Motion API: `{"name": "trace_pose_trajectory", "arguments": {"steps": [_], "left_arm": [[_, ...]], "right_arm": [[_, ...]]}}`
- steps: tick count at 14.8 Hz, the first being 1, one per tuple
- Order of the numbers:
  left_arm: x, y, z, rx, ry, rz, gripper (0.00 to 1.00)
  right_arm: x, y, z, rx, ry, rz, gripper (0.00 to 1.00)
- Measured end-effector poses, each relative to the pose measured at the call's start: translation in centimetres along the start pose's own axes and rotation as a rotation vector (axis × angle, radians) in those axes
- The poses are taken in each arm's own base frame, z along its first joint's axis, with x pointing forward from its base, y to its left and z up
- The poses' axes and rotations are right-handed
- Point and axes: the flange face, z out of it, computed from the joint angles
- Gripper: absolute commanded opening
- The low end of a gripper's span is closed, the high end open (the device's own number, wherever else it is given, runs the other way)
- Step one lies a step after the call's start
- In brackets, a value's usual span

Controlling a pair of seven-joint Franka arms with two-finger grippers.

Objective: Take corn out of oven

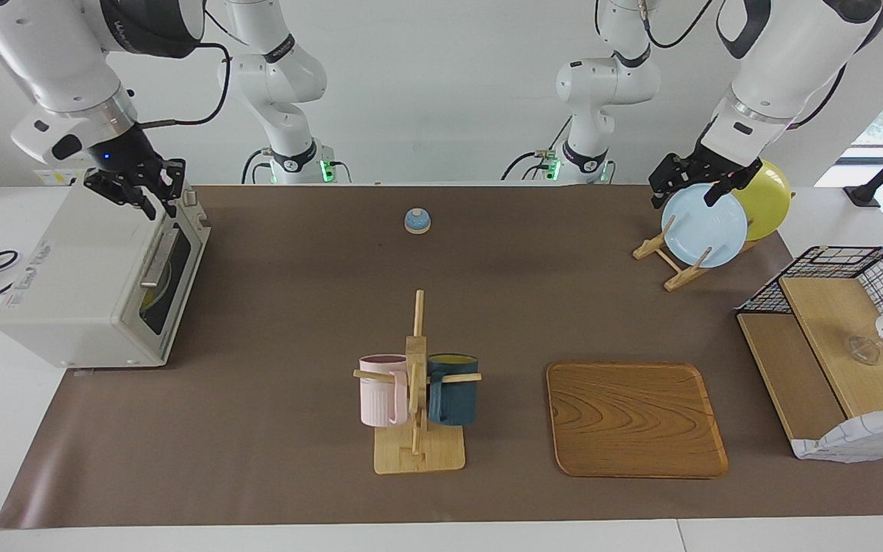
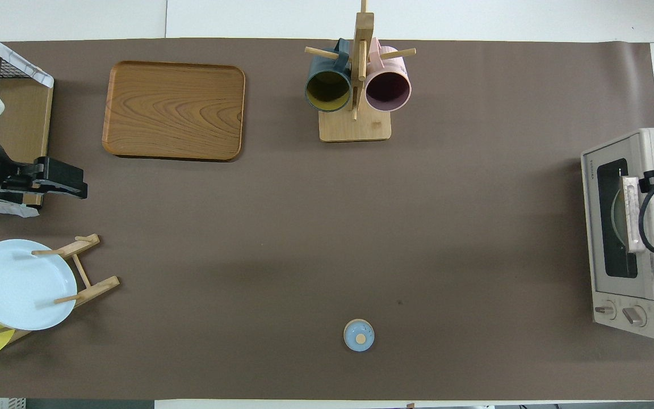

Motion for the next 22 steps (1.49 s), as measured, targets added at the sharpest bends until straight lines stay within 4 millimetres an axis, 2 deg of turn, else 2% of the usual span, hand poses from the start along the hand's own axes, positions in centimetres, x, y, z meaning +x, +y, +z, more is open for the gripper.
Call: {"name": "trace_pose_trajectory", "arguments": {"steps": [2,5,9,19,22], "left_arm": [[0.0,0.0,0.0,0.0,0.0,0.0,1.0],[0.0,0.0,0.0,0.0,0.0,0.0,1.0],[0.0,0.0,0.0,0.0,0.0,0.0,1.0],[0.0,0.1,0.0,0.0,-0.001,0.002,1.0],[0.0,0.1,0.0,0.0,-0.001,0.003,1.0]], "right_arm": [[-0.5,1.0,1.5,0.006,-0.026,0.066,0.0],[-0.6,1.0,2.6,0.003,-0.034,0.135,0.0],[-0.6,1.4,4.1,-0.021,-0.046,0.111,0.0],[-1.7,4.3,8.0,-0.008,-0.079,0.055,0.0],[-1.7,4.2,8.0,-0.009,-0.077,0.053,0.0]]}}
